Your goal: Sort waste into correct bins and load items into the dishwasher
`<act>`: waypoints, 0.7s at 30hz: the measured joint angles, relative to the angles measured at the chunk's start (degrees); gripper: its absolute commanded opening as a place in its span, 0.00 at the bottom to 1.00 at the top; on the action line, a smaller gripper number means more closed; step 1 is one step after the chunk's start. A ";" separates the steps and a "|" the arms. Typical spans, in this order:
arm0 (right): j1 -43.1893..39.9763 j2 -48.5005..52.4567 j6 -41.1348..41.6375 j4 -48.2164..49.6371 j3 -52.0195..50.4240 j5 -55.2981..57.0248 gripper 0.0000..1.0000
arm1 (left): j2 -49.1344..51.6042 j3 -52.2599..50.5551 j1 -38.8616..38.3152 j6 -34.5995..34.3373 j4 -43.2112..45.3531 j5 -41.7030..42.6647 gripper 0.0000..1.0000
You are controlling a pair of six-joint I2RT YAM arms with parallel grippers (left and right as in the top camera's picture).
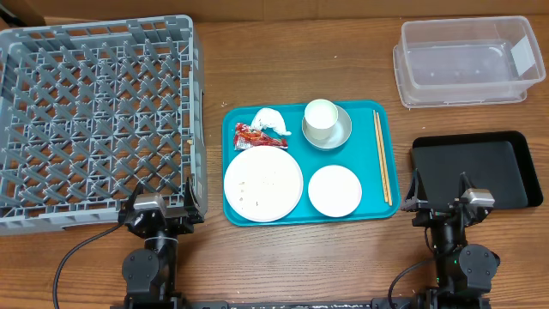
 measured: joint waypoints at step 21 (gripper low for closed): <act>0.02 0.00 -0.04 0.02 0.00 0.00 1.00 | -0.02 -0.20 0.00 -60.28 15.02 27.91 1.00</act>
